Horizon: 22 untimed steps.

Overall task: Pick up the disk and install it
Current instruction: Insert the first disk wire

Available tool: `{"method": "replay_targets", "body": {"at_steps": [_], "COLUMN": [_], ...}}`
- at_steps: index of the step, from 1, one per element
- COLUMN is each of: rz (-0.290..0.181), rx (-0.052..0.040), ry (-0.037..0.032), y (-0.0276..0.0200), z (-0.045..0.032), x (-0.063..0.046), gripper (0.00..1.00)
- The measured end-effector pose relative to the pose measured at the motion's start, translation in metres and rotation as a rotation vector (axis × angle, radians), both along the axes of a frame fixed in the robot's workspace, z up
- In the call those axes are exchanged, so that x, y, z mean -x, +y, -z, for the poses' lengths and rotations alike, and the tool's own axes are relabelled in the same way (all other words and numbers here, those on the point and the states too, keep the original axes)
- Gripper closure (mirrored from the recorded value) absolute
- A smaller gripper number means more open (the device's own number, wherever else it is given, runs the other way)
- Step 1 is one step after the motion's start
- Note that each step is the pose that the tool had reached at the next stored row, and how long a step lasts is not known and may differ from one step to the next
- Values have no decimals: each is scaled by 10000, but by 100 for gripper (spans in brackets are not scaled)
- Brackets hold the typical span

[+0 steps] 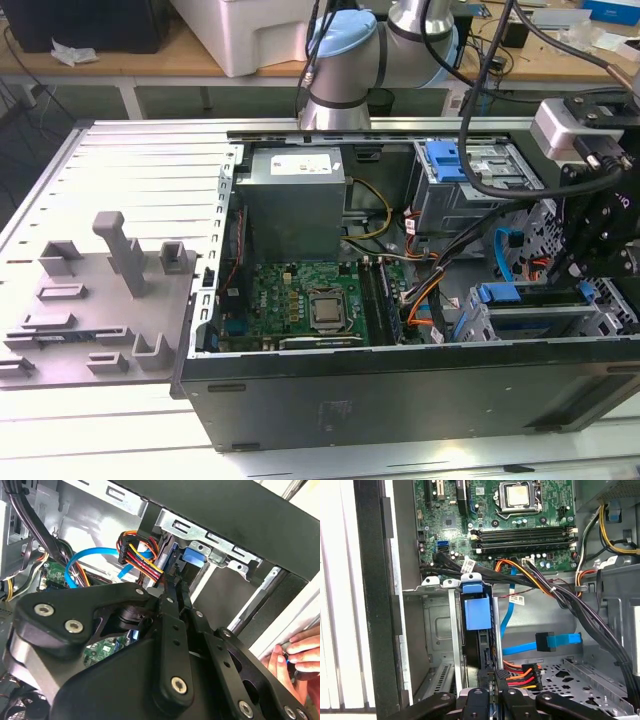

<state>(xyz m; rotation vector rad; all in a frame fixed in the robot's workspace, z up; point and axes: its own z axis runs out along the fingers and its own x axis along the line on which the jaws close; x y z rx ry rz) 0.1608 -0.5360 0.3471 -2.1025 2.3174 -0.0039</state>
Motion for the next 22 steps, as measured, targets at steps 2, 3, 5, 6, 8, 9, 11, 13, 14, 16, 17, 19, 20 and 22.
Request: {"method": "replay_targets", "body": {"at_steps": [2, 3, 5, 6, 8, 9, 11, 13, 14, 16, 17, 19, 20, 22], "rz": [4, 2, 2, 3, 2, 3, 2, -1, -9, -42, -63, -91, -112, -170], "rx": [1, 2, 1, 2, 3, 3, 3, 8, 13, 40, 53, 68, 76, 95], "ry": [0, 0, 0, 0, 0, 0, 0, 0, 0, 0, 0, 0, 0, -1], "y": [0, 0, 0, 0, 0, 0, 0, 1, 4, 14, 19, 25, 28, 31], "z": [0, 0, 0, 1, 3, 4, 7, 9, 11, 10, 9, 9, 9, 9], "x": [1, 1, 1, 2, 2, 2, 2, 2, 3, 3, 3, 3, 3, 3], "gripper": [84, 84, 84, 84, 84, 84, 84, 84, 84, 84, 84, 84, 84, 84]}}
